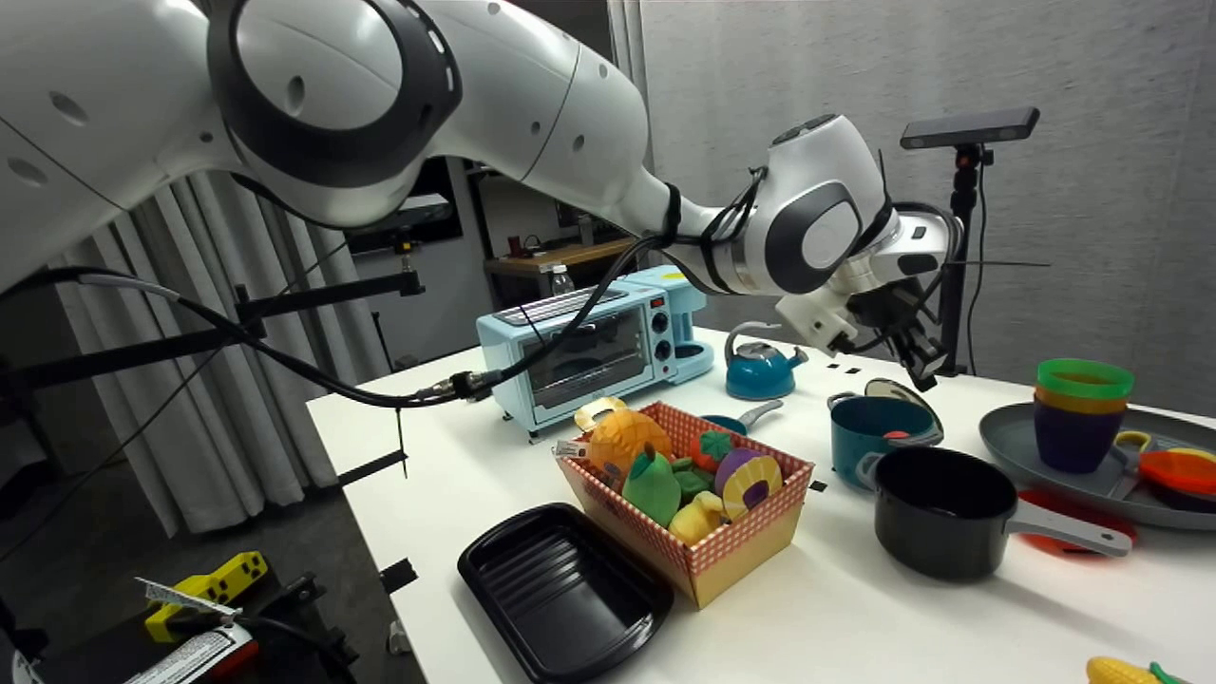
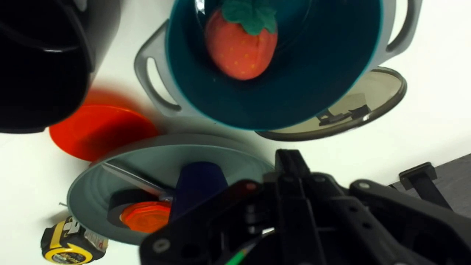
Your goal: Take the lid from the blue pot and put it on the table
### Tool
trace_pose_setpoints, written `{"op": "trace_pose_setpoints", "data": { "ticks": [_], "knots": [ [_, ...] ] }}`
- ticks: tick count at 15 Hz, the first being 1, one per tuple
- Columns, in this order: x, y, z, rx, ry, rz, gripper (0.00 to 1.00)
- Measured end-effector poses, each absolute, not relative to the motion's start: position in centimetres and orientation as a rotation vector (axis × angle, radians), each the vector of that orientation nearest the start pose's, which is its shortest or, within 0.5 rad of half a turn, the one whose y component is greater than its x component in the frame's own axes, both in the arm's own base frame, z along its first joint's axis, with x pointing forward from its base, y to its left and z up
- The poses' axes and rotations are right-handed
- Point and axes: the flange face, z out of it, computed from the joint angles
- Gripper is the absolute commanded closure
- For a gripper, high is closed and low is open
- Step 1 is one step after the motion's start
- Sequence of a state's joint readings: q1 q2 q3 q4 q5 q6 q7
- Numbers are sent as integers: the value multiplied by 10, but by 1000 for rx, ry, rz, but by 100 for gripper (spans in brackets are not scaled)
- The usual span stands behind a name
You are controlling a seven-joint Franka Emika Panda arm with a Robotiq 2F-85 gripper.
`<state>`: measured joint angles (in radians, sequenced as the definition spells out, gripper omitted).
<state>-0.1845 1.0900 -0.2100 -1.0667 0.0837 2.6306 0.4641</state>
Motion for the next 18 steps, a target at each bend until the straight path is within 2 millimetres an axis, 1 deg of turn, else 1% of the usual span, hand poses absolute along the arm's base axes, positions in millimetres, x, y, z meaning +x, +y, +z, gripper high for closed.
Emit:
{"op": "trace_pose_setpoints", "data": {
  "ticks": [5, 12, 16, 18],
  "knots": [
    [770, -254, 218, -2913, 1171, -767, 100],
    [756, -257, 212, -2995, 1159, -524, 100],
    [752, -247, 206, -3029, 1107, -402, 100],
    [753, -239, 204, -3038, 1070, -375, 100]
  ]
}}
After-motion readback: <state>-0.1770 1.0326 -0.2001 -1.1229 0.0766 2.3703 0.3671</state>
